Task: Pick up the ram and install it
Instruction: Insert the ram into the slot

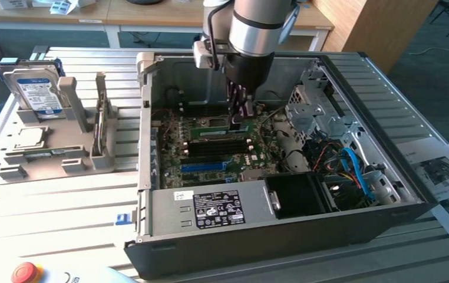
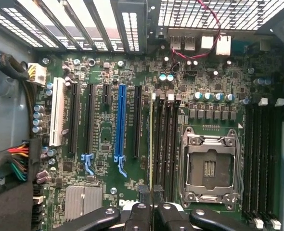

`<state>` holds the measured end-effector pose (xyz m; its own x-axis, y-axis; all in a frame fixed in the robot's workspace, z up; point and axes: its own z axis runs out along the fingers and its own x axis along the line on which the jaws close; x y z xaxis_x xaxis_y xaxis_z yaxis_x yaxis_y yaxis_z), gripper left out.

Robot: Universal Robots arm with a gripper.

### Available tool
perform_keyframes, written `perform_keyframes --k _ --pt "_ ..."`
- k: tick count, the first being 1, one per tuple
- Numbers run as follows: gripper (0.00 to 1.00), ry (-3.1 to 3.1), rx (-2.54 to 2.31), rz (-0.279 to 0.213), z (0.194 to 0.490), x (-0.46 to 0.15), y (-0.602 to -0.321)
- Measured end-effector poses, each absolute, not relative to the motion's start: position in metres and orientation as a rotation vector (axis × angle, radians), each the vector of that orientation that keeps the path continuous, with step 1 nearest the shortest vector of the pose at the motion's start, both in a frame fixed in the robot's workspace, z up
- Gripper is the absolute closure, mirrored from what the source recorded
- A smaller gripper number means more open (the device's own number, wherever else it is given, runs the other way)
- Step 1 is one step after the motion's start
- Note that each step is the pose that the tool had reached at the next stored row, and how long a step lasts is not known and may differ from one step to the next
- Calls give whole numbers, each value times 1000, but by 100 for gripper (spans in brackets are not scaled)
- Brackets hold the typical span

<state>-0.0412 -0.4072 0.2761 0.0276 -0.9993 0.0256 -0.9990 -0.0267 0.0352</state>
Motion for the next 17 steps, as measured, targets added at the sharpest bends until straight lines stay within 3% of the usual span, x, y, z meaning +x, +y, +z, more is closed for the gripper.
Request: perform_keyframes --k 17 --pt "88 -2200 2182 -11 269 -41 -407"
